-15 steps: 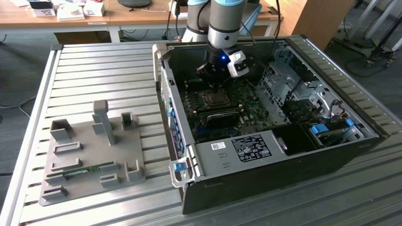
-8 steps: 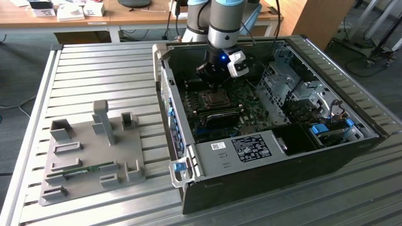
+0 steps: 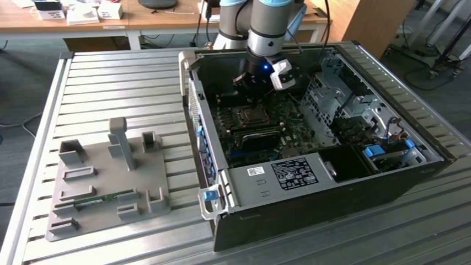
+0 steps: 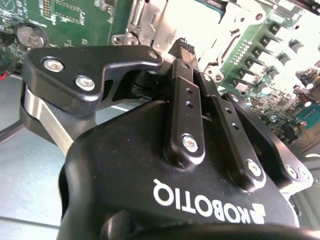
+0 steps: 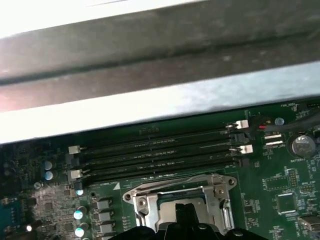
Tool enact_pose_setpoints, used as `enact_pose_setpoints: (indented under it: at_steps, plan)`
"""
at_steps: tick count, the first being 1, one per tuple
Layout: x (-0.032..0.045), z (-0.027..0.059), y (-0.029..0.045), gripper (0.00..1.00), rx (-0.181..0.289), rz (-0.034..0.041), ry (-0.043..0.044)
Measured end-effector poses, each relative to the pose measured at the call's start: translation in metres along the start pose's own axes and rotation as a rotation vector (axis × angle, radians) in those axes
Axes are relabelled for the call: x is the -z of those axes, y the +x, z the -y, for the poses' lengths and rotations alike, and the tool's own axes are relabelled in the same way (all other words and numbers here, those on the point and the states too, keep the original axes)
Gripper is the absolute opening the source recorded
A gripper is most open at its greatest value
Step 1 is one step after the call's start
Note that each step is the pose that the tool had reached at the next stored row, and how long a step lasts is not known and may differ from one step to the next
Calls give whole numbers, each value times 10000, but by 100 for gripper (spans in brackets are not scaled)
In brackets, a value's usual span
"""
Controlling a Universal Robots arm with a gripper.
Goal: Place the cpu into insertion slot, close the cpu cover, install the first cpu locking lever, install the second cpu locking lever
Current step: 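Install the first cpu locking lever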
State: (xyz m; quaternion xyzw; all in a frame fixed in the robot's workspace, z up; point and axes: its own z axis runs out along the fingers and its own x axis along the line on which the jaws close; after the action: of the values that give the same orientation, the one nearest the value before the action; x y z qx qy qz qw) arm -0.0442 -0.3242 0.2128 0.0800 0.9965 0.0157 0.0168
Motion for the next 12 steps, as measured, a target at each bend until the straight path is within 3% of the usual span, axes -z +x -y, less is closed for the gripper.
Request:
enact_pose_setpoints:
  at_steps: [12]
  plan:
    - [4, -2, -11, 11, 375, -31, -8]
